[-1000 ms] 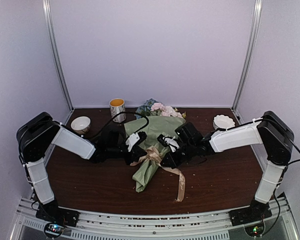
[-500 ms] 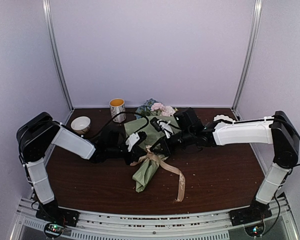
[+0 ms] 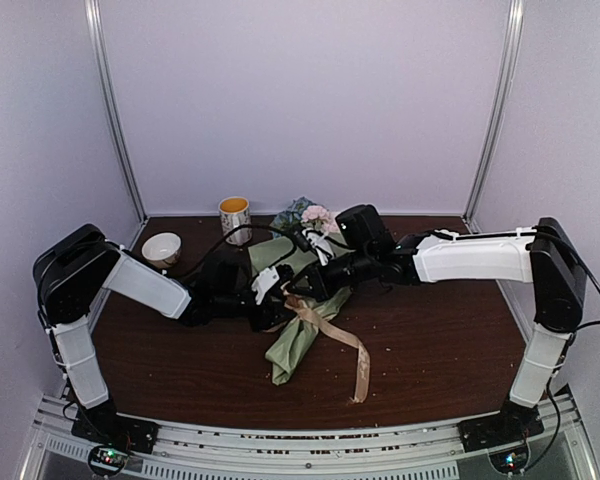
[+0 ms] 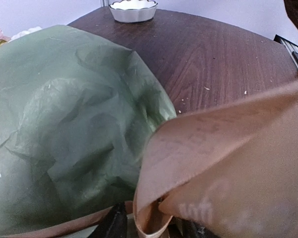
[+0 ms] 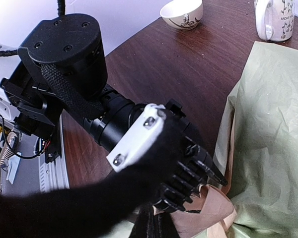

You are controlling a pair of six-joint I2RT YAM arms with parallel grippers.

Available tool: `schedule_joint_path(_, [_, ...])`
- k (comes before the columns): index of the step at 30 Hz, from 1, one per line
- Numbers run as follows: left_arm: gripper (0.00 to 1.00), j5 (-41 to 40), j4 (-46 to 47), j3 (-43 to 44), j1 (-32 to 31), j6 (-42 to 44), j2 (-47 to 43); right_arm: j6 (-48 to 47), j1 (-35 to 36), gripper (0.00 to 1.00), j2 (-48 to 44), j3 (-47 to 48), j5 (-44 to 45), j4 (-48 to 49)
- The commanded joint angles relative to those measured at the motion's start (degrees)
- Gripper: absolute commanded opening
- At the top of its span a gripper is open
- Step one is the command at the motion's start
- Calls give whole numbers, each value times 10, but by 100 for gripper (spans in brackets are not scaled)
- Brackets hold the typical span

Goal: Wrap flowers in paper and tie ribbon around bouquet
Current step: Cross the half-tied ribbon over the folded bouquet.

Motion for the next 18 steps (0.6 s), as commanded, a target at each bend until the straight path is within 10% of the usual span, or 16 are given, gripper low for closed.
schedule_joint_path(1, [44,45,46,-10,7,-29,-10,6,6,0,1,16,-7,13])
schedule_joint_path(9, [54,83,130,-10,24,-99,12,17,8,0,-8,11,-4,30])
schedule_joint_path(14, [31,19,114,1,23,-90,20,23,9,0,-13,4,-3,39])
schedule_joint_path(18, [33,-6,48,22,16,-40,24,25,9,0,-19,-3,1,49])
